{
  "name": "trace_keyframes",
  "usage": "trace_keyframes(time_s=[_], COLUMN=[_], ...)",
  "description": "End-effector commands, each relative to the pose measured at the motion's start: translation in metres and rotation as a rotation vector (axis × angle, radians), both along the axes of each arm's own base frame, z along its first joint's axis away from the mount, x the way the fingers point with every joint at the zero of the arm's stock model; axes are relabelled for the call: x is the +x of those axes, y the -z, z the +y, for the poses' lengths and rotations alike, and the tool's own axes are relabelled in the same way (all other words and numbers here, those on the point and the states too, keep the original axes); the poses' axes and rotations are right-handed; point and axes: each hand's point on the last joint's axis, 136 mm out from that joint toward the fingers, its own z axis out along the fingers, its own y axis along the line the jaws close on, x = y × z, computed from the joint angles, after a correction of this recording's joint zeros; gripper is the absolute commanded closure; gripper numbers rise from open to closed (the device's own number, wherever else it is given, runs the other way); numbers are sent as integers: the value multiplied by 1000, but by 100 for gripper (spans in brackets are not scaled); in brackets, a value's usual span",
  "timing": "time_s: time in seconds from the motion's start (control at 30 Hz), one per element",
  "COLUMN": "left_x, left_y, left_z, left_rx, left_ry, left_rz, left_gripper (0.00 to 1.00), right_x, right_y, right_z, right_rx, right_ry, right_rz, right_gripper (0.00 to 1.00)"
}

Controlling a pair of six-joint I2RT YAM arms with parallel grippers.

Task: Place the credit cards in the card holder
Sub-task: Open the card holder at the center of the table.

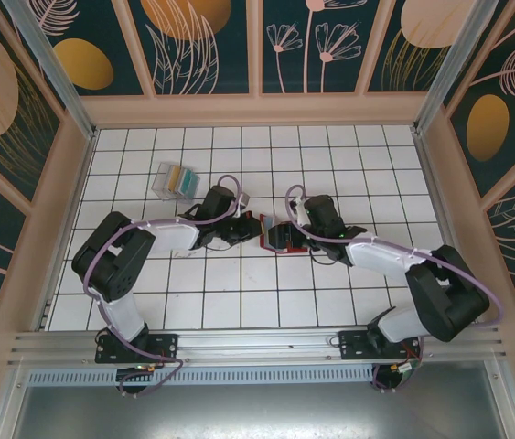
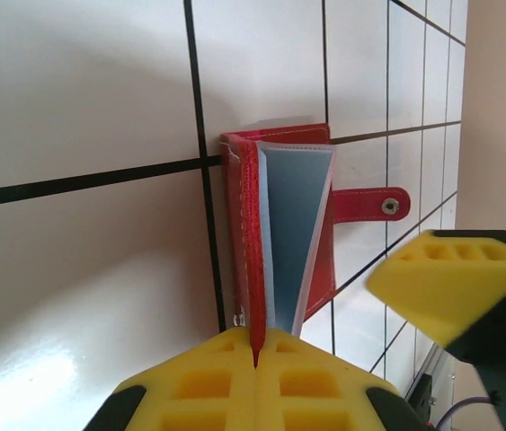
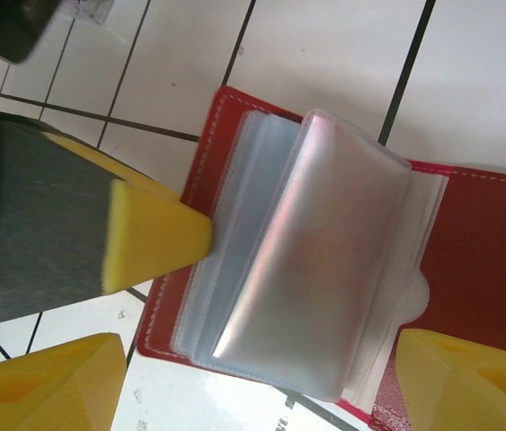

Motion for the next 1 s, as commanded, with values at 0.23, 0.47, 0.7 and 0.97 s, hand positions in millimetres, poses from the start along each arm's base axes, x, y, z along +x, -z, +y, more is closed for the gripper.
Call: trace_keyframes(time_s=[0.23, 0.47, 0.7, 0.97], left_x=[-4, -5, -5, -7], left_y=[-29, -30, -27, -22], left_z=[-10, -12, -14, -12], left_rx=[-145, -167, -171, -149], left_ry=[-3, 6, 10, 14], left_rz=[-24, -17, -7, -1], left_gripper=[100, 100, 100, 100], right_x=[0, -1, -11, -6], right_y=[18, 28, 18, 13], right_z=[9, 6, 11, 0], right_rx=[10, -2, 104, 186], right_ry=[-22, -15, -66, -62], right_rz=[35, 59, 82, 118], right_gripper=[21, 22, 20, 21])
